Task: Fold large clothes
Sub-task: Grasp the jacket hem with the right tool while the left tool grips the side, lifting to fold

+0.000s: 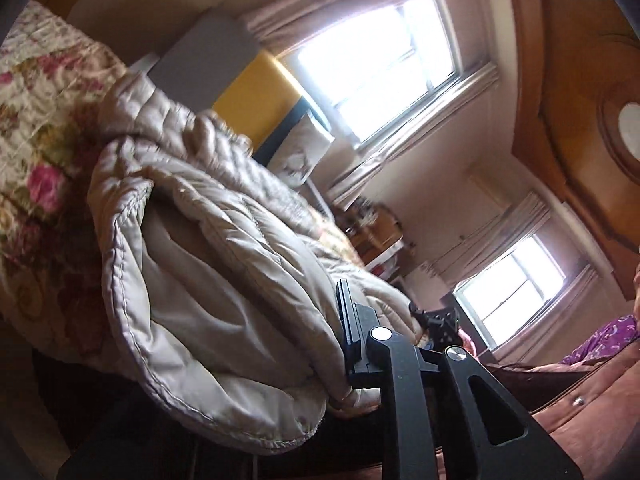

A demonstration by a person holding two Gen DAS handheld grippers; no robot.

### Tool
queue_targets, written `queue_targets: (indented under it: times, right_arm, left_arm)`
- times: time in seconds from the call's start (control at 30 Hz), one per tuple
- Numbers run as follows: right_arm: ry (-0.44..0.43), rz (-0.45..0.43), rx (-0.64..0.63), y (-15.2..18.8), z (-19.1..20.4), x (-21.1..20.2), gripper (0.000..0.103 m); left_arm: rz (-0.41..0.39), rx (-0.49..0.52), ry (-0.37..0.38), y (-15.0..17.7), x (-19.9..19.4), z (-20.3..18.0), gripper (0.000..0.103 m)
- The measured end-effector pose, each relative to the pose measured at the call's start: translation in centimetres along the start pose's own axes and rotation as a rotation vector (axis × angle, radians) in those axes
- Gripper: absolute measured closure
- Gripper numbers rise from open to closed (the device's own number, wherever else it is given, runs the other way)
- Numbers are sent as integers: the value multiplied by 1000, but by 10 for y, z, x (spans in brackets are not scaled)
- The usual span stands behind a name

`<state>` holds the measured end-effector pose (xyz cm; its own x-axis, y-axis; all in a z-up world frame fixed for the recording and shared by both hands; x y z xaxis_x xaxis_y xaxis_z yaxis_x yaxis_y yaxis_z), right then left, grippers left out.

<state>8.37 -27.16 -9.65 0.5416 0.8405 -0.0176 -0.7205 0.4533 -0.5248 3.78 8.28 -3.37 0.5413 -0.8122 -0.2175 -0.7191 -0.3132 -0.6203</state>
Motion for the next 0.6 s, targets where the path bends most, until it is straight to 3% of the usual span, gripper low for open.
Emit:
queue_targets:
  times: [0.23,0.4,0.5,0.6]
  right_arm:
    - [-145,-62,-97,-9,54,-33,83]
    - [-241,-77,-111,8,79,-63,83]
    - [-303,-86,-114,17,94,-80,83]
    - [-321,-108,-109,18,97,-91,83]
  left_arm:
    - [-93,20,132,-37,-28,-46,87]
    - [-104,20,237,-39,-43,-77,87]
    - [-112,-23,348,-38,-53,-92,87]
    - [-114,-38,395,-40,-56,-98,87]
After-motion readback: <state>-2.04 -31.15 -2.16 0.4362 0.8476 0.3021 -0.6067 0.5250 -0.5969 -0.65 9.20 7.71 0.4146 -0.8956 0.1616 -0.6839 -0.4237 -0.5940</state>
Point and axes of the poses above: each gripper's, at about its wrist camera, not at the fingertips, and x roughly the way its jaws point, z to its left, y to its underside, the point moved 9 cm from there along x, roughly the way its jaws point, and after that the axes turned 2 degrees about z, right-handed, at the moved point
